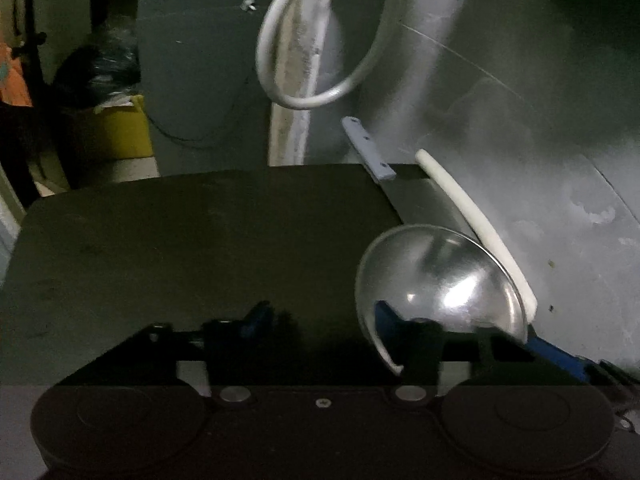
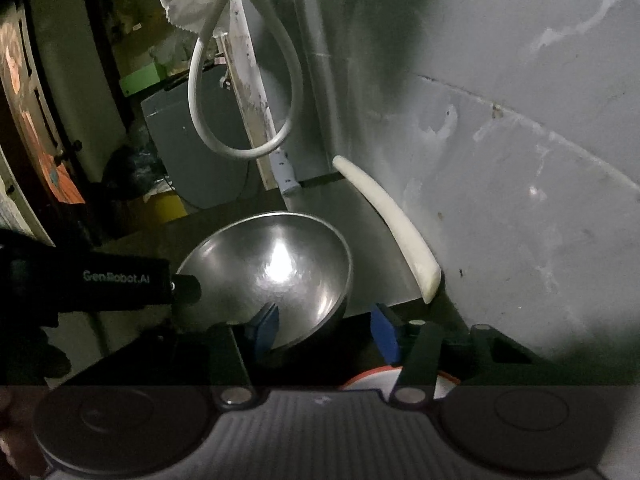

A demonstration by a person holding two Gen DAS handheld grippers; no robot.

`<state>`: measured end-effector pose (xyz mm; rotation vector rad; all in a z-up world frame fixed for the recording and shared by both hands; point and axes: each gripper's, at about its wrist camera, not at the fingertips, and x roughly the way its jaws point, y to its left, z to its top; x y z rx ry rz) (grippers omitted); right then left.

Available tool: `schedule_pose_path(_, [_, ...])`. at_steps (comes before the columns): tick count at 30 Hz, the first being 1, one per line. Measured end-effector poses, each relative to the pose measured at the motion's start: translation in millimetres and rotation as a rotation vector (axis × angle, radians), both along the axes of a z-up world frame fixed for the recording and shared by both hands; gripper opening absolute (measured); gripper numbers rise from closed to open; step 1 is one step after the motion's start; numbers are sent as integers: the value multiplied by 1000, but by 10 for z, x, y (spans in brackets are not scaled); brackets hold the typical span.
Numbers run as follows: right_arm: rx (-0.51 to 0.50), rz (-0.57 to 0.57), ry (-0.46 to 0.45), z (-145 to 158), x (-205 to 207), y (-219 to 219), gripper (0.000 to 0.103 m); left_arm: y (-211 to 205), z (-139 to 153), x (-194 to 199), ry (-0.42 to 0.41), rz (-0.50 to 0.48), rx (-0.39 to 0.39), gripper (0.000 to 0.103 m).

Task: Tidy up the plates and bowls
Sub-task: 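Grasp the small steel bowl rim with the left gripper, then carry the steel bowl with the left gripper toward the plate stack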

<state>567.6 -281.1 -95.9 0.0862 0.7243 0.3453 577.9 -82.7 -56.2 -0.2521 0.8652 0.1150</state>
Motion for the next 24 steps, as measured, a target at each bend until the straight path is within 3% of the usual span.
schedule_pose_path(2, [2, 3, 2, -11, 12, 6, 47, -14, -17, 24, -6, -42, -28, 27])
schedule_pose_path(5, [-1, 17, -5, -11, 21, 23, 37, -74, -24, 42, -9, -82, -31, 15])
schedule_pose_path(14, [3, 29, -25, 50, -84, -16, 33, -111, 34, -72, -21, -78, -16, 14])
schedule_pose_path(24, [9, 11, -118, 502, -560, -108, 33, -208, 520, -573, -138, -94, 0, 14])
